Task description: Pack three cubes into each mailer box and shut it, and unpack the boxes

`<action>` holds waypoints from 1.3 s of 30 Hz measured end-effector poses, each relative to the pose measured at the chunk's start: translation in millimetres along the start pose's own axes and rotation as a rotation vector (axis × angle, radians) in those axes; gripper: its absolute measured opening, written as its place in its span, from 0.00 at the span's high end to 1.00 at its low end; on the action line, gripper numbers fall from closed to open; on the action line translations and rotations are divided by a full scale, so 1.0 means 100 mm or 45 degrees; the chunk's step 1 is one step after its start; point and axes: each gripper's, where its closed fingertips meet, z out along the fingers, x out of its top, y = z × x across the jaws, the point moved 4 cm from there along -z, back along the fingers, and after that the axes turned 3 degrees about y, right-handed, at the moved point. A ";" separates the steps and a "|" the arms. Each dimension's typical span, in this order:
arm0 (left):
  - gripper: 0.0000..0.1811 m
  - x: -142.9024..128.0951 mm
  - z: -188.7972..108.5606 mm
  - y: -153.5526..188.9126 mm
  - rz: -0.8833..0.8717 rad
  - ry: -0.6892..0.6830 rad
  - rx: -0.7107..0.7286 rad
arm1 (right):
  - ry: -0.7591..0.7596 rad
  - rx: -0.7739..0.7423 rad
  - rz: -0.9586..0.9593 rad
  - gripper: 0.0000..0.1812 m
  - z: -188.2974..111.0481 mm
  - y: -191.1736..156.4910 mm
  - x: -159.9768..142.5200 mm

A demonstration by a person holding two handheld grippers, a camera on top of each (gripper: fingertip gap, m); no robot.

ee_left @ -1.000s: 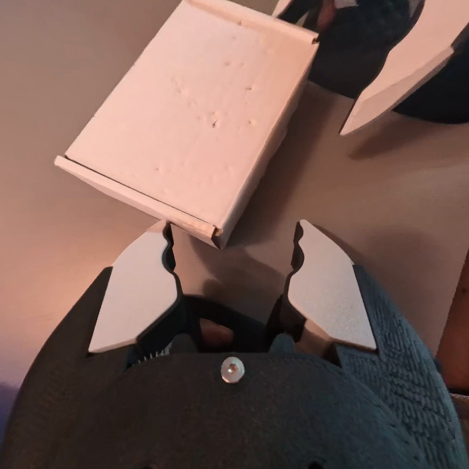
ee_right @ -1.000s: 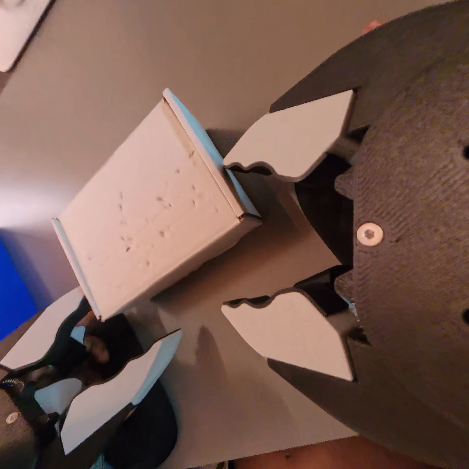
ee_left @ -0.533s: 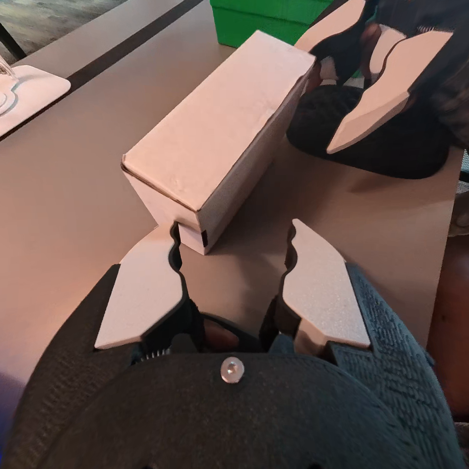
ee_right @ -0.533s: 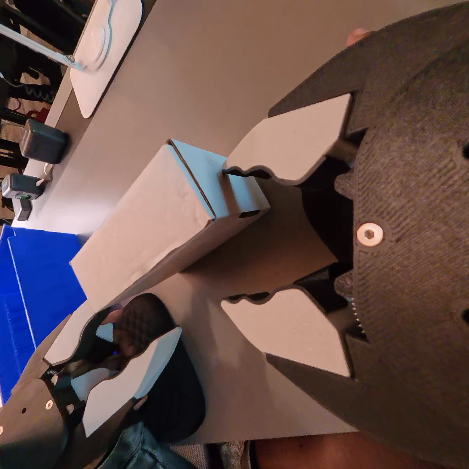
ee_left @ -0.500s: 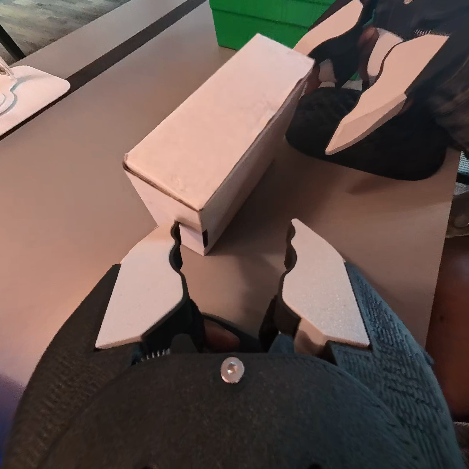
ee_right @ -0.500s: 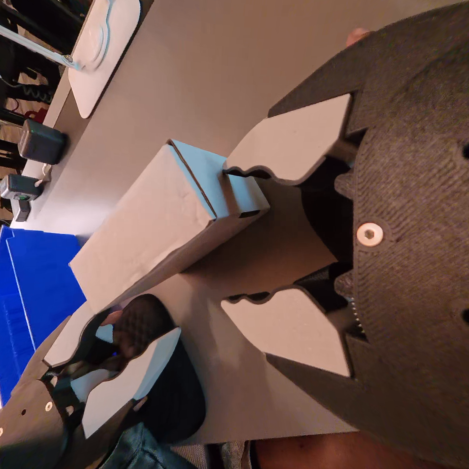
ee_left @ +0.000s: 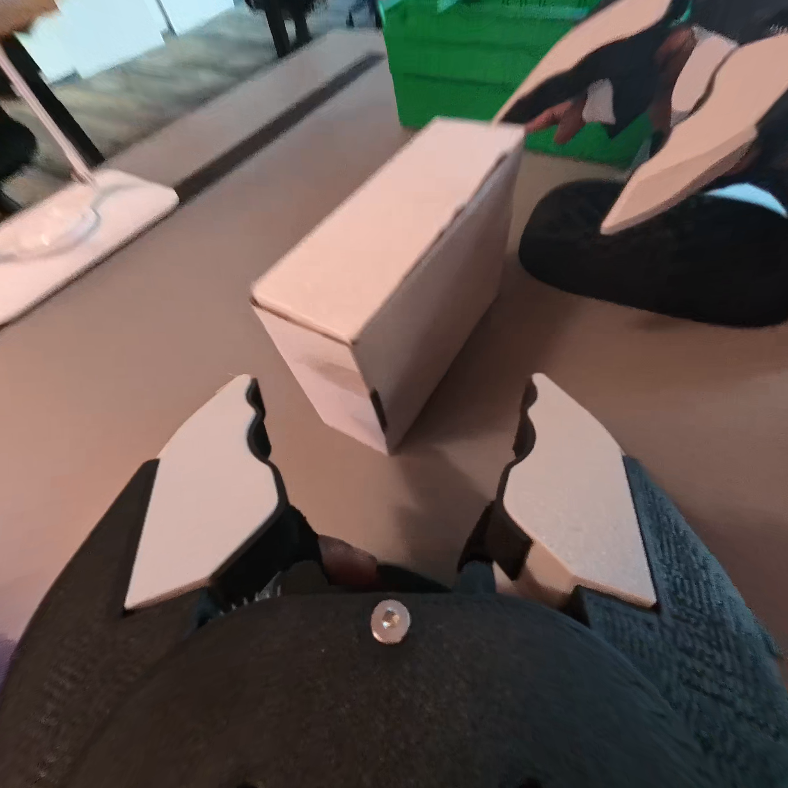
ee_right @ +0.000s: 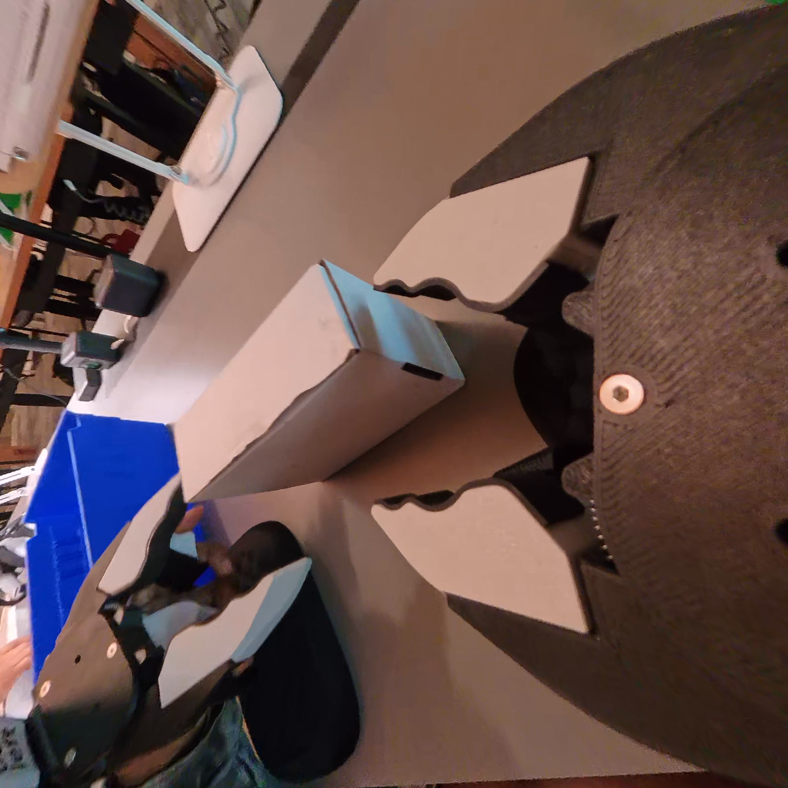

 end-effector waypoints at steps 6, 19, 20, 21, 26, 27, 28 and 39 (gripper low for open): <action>0.30 0.31 0.21 -0.18 -0.065 0.312 -0.093 | 0.077 0.065 -0.228 0.60 -0.02 0.02 0.38; 0.37 0.02 0.60 -0.17 0.088 0.134 -0.377 | -0.045 0.182 -0.588 0.68 0.27 0.08 0.42; 0.40 -0.02 0.62 -0.16 0.104 0.101 -0.399 | -0.045 0.174 -0.613 0.69 0.28 0.08 0.41; 0.41 -0.03 0.63 -0.13 0.115 0.085 -0.428 | -0.042 0.161 -0.639 0.70 0.29 0.08 0.40; 0.50 -0.03 0.60 -0.08 0.165 0.100 -0.452 | -0.031 0.074 -0.802 0.72 0.26 0.05 0.39; 0.51 -0.03 0.60 -0.08 0.160 0.095 -0.454 | -0.025 0.039 -0.864 0.73 0.25 0.04 0.40; 0.51 -0.04 0.60 -0.08 0.156 0.091 -0.457 | -0.023 -0.002 -0.932 0.73 0.23 0.03 0.42; 0.52 -0.05 0.59 -0.06 0.175 0.064 -0.474 | -0.104 -0.263 -1.436 0.74 0.27 -0.12 0.51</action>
